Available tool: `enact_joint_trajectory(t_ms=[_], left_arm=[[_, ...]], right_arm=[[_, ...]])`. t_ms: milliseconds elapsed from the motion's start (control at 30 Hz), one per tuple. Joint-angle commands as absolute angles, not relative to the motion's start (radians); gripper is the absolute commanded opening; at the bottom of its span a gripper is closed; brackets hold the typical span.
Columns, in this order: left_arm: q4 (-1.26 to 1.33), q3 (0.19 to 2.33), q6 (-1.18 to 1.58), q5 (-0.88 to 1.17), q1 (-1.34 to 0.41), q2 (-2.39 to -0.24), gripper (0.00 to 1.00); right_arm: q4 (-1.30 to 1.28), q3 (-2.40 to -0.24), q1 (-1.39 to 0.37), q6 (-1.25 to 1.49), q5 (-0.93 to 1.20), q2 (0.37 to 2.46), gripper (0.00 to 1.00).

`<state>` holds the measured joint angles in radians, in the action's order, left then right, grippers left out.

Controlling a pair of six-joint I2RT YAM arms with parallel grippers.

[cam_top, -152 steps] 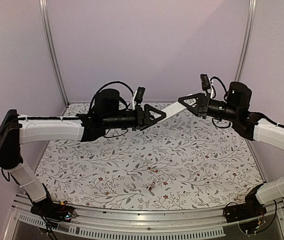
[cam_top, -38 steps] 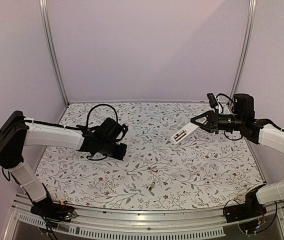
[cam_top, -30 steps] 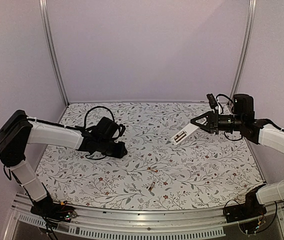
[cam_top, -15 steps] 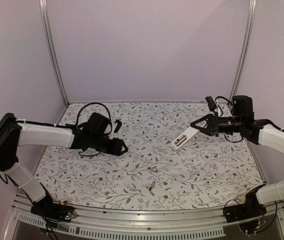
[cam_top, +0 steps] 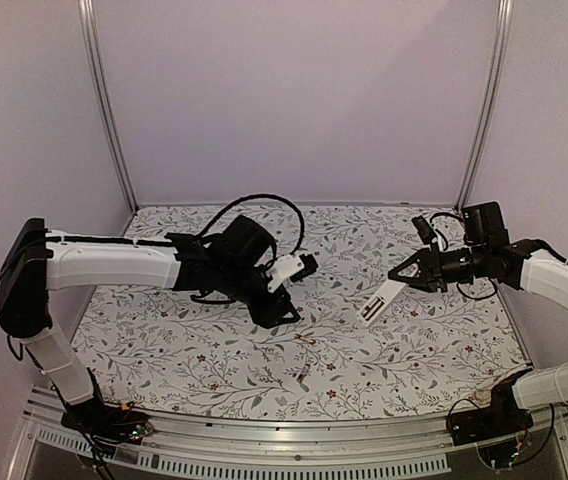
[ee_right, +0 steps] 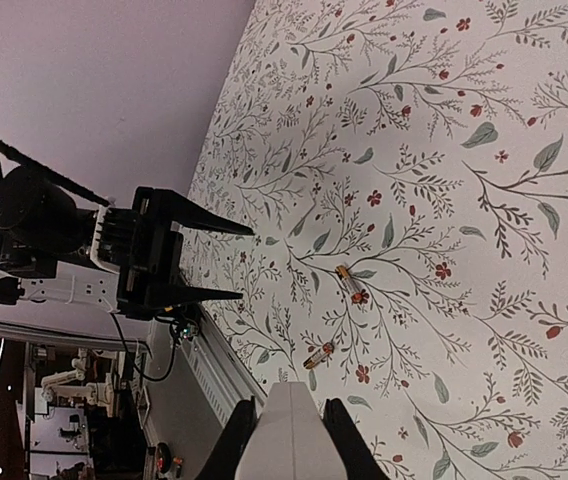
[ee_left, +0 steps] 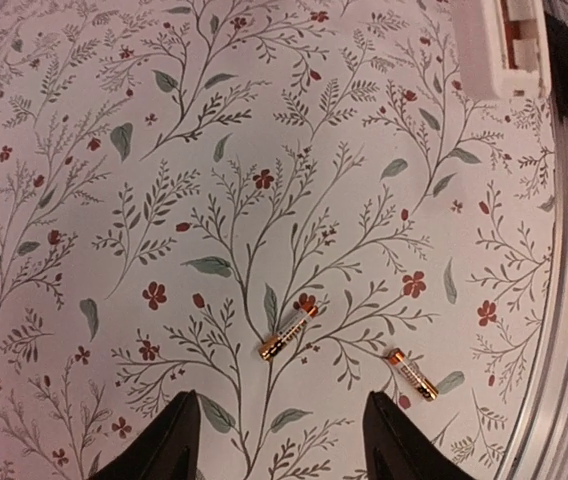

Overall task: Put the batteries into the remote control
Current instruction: Pick up the battery from the center of the board.

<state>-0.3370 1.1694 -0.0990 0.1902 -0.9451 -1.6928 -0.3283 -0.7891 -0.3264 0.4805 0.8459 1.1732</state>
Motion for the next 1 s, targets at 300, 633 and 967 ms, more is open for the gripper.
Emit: enact_joint_trajectory(t_ms=[300,633,967], left_arm=[[-0.654,1.477,-0.465,0.178,-1.007,-2.028,0.46],[-0.681,1.564,-0.543,0.168,-1.024,-2.127,0.4],[-0.752,1.659,-0.574,0.132,-1.049,-2.212,0.31]], right_arm=[[-0.424,-0.711,-0.231,0.45,0.851,1.143,0.0],[-0.426,-0.684,-0.2,0.439,0.859,1.137,0.0],[-0.426,-0.675,-0.181,0.435,0.859,1.14,0.0]])
